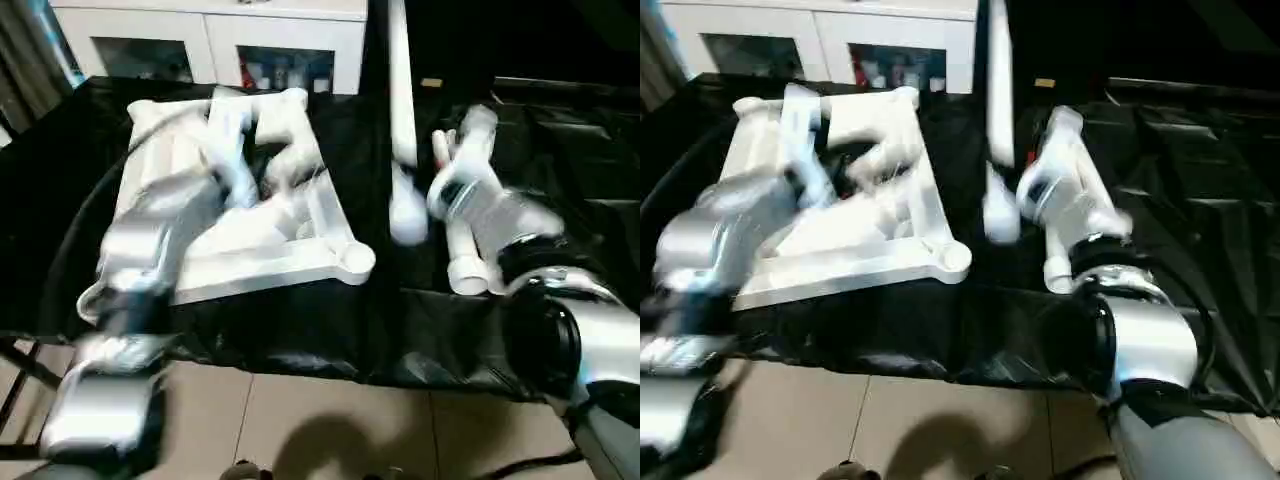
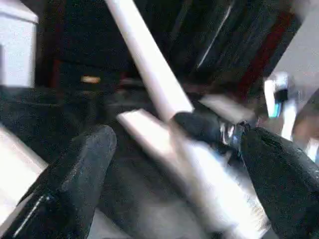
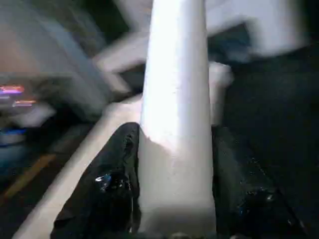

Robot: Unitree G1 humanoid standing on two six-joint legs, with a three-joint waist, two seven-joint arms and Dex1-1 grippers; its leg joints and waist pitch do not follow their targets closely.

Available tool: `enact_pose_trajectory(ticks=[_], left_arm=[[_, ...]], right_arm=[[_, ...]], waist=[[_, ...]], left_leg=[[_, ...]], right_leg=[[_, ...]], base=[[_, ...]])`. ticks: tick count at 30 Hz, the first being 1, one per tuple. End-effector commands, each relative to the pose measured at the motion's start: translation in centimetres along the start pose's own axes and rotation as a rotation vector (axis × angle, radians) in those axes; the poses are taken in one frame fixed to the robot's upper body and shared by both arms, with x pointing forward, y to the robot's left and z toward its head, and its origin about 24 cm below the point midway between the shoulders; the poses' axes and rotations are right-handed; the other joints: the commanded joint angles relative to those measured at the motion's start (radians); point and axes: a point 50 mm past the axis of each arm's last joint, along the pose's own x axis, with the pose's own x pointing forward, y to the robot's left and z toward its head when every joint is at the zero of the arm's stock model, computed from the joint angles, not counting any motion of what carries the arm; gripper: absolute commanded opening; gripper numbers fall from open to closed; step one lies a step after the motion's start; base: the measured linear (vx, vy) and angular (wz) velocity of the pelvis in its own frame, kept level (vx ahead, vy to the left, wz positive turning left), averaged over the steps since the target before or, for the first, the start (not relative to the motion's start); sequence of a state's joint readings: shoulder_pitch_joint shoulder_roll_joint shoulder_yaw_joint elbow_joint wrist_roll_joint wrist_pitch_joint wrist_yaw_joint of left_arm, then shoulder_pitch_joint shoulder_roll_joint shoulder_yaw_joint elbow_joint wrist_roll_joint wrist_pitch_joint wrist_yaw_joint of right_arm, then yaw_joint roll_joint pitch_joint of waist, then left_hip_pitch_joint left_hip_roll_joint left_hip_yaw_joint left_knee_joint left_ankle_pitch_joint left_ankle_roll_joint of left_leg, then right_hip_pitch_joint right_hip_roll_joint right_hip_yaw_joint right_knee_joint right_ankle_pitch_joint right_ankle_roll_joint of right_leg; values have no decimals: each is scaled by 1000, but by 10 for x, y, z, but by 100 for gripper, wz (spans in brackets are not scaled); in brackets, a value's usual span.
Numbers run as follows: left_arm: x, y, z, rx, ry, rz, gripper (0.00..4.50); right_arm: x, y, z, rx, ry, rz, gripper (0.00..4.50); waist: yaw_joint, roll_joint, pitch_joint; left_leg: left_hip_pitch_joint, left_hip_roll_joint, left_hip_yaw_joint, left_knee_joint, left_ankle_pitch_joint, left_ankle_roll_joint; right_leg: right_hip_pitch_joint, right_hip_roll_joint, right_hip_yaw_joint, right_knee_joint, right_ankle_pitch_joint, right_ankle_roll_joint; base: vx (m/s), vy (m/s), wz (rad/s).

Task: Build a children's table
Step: Pick table leg

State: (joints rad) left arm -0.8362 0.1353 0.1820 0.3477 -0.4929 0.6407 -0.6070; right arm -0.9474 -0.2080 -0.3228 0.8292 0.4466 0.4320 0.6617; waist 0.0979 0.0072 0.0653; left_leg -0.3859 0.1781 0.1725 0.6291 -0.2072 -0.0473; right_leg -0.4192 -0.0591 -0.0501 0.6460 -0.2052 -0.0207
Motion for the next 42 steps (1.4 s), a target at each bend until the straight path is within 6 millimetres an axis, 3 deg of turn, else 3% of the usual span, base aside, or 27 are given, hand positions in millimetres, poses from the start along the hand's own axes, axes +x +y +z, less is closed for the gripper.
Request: enact_pose_trajectory(ticks=[1,2,4,5,6,7,13,16,22,23,26,36,42], left_arm=[[4,-2,6,-97,-38,-7,450],[7,-4,6,-129,-49,-22,450],[12,-11,8,-191,-66,-61,450],[14,-15,9,-215,-69,-84,450],[14,-15,9,-215,-69,-84,450],[16,-21,11,-260,-77,-125,450],[19,-26,7,-270,-41,-126,450],[19,-25,4,-276,-29,-108,450],[19,-36,9,-296,-61,-180,450],[19,-37,9,-293,-59,-179,414],[20,-40,9,-310,-66,-211,409],[11,-50,12,-303,-83,-349,301],[10,-53,12,-307,-75,-378,255]], right_arm=[[-7,13,2,13,-13,144,181],[-13,18,2,13,-16,187,181],[-24,26,0,7,-23,280,180],[-30,31,-1,6,-26,321,180],[-30,31,-1,6,-26,321,180],[-39,39,-3,4,-28,380,180],[-49,50,-6,10,-30,426,180],[-52,54,-7,15,-29,441,180],[-56,61,-14,7,11,434,180],[-56,61,-15,4,14,432,180],[-55,63,-16,5,24,429,180],[-55,64,-17,23,36,419,180],[-54,63,-19,21,47,408,180]], waist=[[12,3,-95],[16,1,-94],[22,16,-91],[25,6,-91],[27,4,-90],[27,13,-87],[23,14,-81],[17,15,-84],[15,10,-84],[15,12,-82],[15,12,-80],[13,15,-81],[12,14,-79]], left_leg=[[9,44,-9,-47,68,164],[12,47,-9,-48,57,161],[13,48,-12,-50,37,147],[15,50,-11,-51,25,137],[14,50,-12,-52,21,134],[12,48,-12,-54,8,123],[14,42,-16,-64,-37,68],[11,41,-17,-63,-18,54],[8,40,-17,-63,1,63],[9,40,-16,-64,-9,60],[12,40,-15,-66,-24,49],[10,40,-16,-66,-10,47],[12,41,-16,-69,-27,35]], right_leg=[[78,-75,39,-40,237,-352],[76,-77,39,-44,201,-349],[73,-75,38,-51,152,-336],[76,-76,39,-53,139,-330],[77,-77,40,-54,131,-328],[74,-76,39,-59,98,-318],[75,-78,42,-77,-27,-269],[77,-77,42,-73,4,-261],[79,-78,42,-71,36,-264],[77,-78,42,-75,15,-260],[76,-78,43,-78,-25,-250],[77,-77,44,-74,9,-245],[75,-77,44,-78,-26,-237]], base=[[0,0,0],[0,0,0],[0,0,0],[0,0,0],[0,0,0],[0,0,0],[0,0,0],[0,0,0],[0,0,0],[0,0,0],[0,0,0],[0,0,0],[0,0,0]])
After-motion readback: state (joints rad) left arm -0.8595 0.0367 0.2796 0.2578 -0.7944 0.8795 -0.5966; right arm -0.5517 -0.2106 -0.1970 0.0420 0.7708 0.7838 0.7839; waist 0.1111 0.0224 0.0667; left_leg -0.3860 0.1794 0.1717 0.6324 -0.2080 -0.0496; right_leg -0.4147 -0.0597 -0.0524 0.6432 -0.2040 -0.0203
